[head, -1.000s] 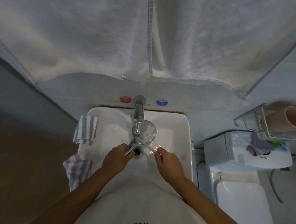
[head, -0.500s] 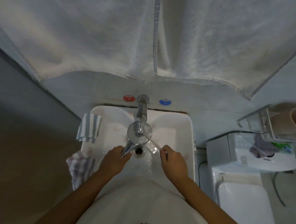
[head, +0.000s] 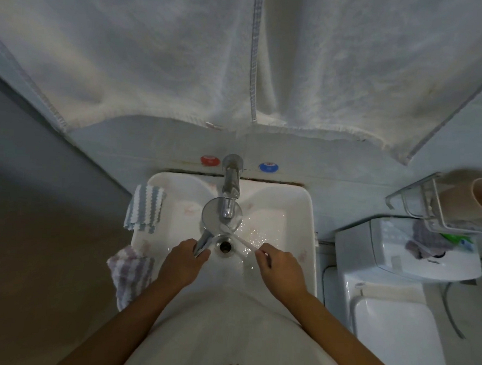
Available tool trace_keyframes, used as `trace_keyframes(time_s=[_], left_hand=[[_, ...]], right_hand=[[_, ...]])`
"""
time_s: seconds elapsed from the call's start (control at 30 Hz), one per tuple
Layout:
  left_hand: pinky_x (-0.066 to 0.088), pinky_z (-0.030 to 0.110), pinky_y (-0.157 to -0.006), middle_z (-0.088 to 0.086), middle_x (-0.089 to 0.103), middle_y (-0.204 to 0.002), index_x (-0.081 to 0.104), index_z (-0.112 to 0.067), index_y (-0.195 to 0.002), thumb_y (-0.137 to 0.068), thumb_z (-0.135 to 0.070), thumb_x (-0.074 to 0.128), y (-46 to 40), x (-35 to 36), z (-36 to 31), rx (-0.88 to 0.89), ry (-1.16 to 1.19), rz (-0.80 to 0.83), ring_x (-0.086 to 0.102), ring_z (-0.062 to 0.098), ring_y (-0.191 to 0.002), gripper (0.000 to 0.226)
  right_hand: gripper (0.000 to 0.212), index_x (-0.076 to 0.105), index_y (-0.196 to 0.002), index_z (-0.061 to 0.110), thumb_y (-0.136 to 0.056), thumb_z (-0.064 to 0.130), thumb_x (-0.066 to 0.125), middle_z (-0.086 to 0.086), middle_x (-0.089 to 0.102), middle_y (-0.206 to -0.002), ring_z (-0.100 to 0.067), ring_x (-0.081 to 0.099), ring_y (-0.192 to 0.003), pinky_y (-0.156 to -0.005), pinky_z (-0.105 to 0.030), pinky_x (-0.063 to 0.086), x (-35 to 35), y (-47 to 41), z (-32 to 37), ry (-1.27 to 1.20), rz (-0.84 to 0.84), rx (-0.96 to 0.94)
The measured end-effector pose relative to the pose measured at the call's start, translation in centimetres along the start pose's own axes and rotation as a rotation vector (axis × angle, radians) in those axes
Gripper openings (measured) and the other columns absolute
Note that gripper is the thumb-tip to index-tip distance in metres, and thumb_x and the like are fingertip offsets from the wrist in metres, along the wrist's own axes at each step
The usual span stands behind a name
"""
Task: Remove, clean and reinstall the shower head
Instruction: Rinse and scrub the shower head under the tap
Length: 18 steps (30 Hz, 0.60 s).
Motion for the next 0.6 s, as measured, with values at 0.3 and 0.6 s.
trace_keyframes(time_s=[0.3, 0.6], left_hand=[[0.04, 0.031, -0.059, 0.003, 0.056, -0.07, 0.056, -0.01, -0.08, -0.09, -0.039, 0.057, -0.49, 0.18, -0.06, -0.066, 0.038, -0.033, 0.055, 0.022, -0.065, 0.031], [0.04, 0.03, -0.058, 0.006, 0.06, -0.071, 0.058, -0.006, -0.081, -0.089, -0.04, 0.056, -0.78, 0.52, -0.7, -0.113, 0.078, -0.043, 0.058, 0.024, -0.065, 0.035]], right_hand=[[0.03, 0.057, -0.091, 0.016, -0.102, 0.037, 0.039, -0.009, 0.064, -0.07, -0.031, 0.057, -0.064, -0.052, -0.034, 0.034, -0.06, -0.14, 0.26, 0.063, -0.009, -0.03], [0.031, 0.057, -0.092, 0.016, -0.103, 0.037, 0.037, -0.008, 0.064, -0.07, -0.028, 0.053, -0.06, -0.052, -0.032, 0.032, -0.06, -0.38, 0.3, 0.065, -0.019, -0.023]])
Point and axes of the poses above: each hand's wrist, its own y-axis away from the middle knuckle, its own x-axis out of the palm, z = x × y, the point moved 1 cm from there along -y, towards the middle knuckle
